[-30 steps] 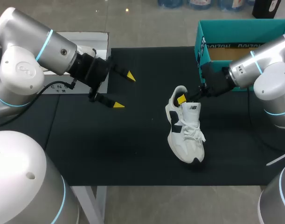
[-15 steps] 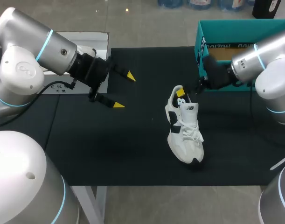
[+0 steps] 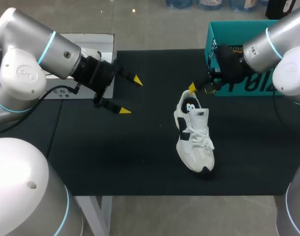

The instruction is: Take the shoe out of the shoebox, open the shoe tongue, remove and reinsert the insole, then place the shoe into the shoebox

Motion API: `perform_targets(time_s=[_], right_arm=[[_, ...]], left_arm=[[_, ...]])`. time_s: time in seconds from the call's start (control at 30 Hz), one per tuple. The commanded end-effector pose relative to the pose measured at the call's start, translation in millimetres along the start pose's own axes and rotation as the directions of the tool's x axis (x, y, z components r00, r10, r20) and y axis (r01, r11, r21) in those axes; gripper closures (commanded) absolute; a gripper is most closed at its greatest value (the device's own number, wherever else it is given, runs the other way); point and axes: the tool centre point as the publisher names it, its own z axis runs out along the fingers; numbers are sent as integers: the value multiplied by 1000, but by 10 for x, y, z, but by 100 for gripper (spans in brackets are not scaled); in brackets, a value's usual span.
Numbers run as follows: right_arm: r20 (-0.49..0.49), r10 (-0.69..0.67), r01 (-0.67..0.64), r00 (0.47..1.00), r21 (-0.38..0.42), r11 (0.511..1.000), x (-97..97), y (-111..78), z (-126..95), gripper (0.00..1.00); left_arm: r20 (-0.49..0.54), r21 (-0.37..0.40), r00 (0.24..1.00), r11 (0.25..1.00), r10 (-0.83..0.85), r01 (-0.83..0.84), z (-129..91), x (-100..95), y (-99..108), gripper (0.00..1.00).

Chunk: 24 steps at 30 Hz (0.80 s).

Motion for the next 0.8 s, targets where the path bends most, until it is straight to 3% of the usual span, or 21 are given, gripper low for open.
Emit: perform_targets(time_s=[0.03, 0.27, 0.37, 0.4, 0.43, 0.47, 0.8], right_arm=[[396, 142, -178, 907, 54, 983, 129, -15, -42, 0], [525, 191, -268, 829, 75, 960, 190, -127, 30, 0], [531, 195, -273, 825, 71, 959, 196, -176, 81, 0], [531, 192, -273, 825, 77, 959, 201, -186, 103, 4], [527, 195, -273, 827, 74, 959, 202, -192, 117, 29], [525, 194, -271, 829, 72, 960, 204, -200, 140, 100], [535, 193, -273, 822, 73, 959, 127, -269, 344, 100]], left_arm=[[-2, -2, 1000, 1000, 0, 0, -3, -2, 0, 0], [-2, -2, 1000, 1000, 0, 0, -3, -2, 0, 0], [-2, -2, 1000, 1000, 0, 0, -3, -2, 0, 0], [-2, -2, 1000, 1000, 0, 0, -3, -2, 0, 0], [-2, -2, 1000, 1000, 0, 0, -3, -2, 0, 0], [-2, -2, 1000, 1000, 0, 0, -3, -2, 0, 0], [-2, -2, 1000, 1000, 0, 0, -3, -2, 0, 0]])
